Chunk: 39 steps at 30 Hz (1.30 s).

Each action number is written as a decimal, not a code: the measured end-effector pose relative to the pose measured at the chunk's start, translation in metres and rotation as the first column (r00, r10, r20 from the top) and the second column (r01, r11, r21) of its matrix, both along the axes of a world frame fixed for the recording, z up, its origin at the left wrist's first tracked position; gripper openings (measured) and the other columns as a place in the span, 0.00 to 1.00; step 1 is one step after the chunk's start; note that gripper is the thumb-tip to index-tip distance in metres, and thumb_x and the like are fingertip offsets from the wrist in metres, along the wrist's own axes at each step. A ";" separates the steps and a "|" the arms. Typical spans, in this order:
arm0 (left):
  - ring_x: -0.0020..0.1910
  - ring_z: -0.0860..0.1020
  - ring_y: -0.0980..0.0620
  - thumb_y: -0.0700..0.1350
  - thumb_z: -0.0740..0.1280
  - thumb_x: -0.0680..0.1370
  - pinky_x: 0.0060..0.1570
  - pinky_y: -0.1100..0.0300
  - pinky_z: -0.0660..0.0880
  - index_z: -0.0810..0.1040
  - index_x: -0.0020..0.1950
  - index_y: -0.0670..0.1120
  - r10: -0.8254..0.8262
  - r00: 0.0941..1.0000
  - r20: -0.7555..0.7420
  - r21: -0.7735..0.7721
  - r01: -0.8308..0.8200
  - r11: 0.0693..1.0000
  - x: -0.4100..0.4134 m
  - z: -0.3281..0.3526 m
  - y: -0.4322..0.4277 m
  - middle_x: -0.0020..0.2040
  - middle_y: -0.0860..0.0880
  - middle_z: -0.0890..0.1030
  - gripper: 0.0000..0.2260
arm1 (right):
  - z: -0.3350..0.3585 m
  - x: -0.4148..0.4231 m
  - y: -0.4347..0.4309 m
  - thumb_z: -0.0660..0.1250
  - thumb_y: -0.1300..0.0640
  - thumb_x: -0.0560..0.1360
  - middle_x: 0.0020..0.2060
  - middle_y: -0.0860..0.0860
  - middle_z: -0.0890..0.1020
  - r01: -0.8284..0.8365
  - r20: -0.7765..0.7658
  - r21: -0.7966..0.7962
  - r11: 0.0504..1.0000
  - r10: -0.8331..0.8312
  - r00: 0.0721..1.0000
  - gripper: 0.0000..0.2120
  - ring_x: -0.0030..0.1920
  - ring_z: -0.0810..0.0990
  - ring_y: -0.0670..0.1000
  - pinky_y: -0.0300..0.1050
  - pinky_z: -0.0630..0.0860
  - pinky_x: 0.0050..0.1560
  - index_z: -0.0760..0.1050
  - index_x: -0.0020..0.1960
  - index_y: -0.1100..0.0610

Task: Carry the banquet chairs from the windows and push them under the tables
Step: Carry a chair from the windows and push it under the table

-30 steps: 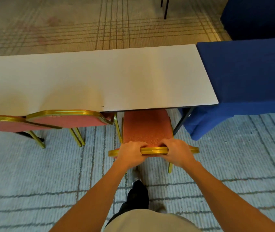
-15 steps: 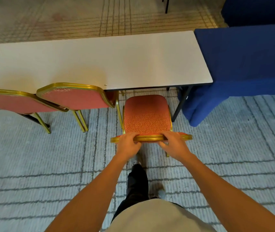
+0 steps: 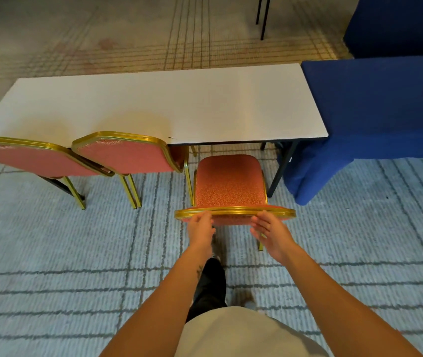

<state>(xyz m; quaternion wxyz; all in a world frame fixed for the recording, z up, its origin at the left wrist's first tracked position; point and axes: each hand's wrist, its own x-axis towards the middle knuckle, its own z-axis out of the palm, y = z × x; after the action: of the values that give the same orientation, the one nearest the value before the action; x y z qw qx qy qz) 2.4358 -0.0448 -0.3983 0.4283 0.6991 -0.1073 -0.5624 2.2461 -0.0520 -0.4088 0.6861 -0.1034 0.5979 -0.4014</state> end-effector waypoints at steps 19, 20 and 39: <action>0.67 0.73 0.32 0.42 0.61 0.82 0.66 0.30 0.70 0.72 0.69 0.37 0.302 0.746 -0.593 0.216 -0.213 0.953 -0.014 -0.045 -0.090 0.68 0.33 0.74 0.17 | -0.039 0.030 -0.083 0.63 0.50 0.81 0.55 0.63 0.80 0.194 0.184 0.213 0.958 -0.234 0.955 0.17 0.57 0.80 0.63 0.67 0.77 0.63 0.74 0.62 0.63; 0.68 0.73 0.31 0.40 0.61 0.81 0.66 0.30 0.70 0.73 0.66 0.38 0.305 0.746 -0.592 0.216 -0.217 0.952 -0.014 -0.046 -0.097 0.66 0.33 0.75 0.15 | -0.040 0.031 -0.090 0.63 0.52 0.80 0.53 0.63 0.80 0.206 0.177 0.220 0.954 -0.247 0.953 0.15 0.56 0.80 0.63 0.67 0.77 0.63 0.74 0.59 0.63; 0.59 0.75 0.33 0.35 0.60 0.77 0.62 0.29 0.73 0.70 0.59 0.40 0.251 0.751 -0.611 0.132 -0.216 0.967 -0.001 -0.064 -0.265 0.57 0.36 0.75 0.11 | -0.052 0.042 -0.256 0.61 0.56 0.78 0.46 0.60 0.79 0.237 0.118 0.176 0.955 -0.259 0.958 0.09 0.50 0.81 0.61 0.60 0.83 0.47 0.73 0.53 0.61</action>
<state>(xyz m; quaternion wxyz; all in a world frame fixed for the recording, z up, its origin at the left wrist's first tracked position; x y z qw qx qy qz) 2.4353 -0.3099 -0.4620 0.4876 0.4929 0.1432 -0.7062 2.2880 -0.3075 -0.4603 0.6765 0.0566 0.5868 -0.4414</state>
